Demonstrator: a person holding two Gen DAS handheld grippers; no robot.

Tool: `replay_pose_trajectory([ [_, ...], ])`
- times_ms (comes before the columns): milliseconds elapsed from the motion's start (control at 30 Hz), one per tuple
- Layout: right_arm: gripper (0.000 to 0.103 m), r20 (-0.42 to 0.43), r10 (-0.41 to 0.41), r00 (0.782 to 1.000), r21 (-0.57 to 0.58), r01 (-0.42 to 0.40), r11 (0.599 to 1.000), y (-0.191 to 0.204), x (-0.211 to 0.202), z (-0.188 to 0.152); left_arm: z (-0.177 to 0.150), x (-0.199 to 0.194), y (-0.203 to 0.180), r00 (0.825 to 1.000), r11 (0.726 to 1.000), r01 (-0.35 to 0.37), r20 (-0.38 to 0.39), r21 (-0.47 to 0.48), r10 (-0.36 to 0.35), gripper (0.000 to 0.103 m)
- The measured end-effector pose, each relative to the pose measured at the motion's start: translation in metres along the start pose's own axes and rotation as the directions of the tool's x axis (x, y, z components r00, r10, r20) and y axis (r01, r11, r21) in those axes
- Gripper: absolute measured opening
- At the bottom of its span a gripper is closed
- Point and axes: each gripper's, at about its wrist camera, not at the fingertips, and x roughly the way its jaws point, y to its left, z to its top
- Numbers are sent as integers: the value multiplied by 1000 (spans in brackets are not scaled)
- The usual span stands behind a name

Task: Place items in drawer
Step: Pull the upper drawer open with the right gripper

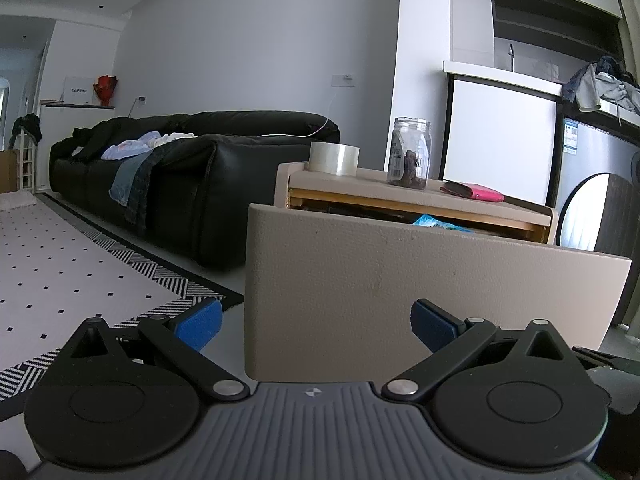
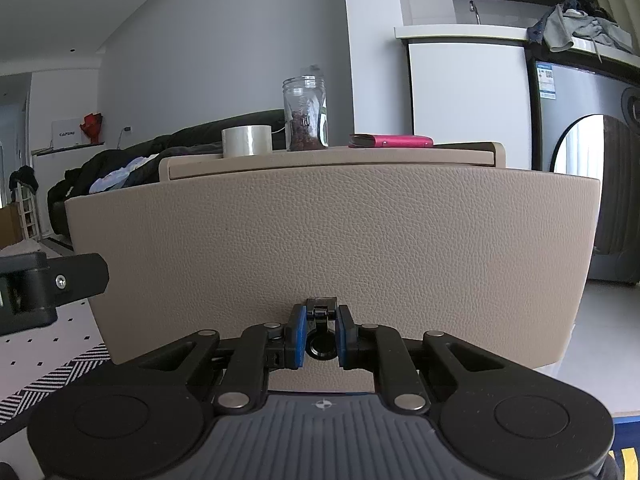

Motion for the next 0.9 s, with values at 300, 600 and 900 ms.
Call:
replay_pose_trajectory([
  [300, 17, 5, -18, 1000, -25, 18, 1000, 4, 6, 0, -1, -1, -2, 1000, 1000, 6, -1, 4, -6, 103],
  [600, 16, 16, -3, 1000, 19, 3, 1000, 0, -2, -4, 2, 0, -2, 1000, 1000, -3, 0, 7, 3, 103],
  [900, 16, 10, 7, 1000, 16, -7, 1000, 0, -8, -5, 4, -4, -2, 1000, 1000, 9, 14, -9, -9, 103],
])
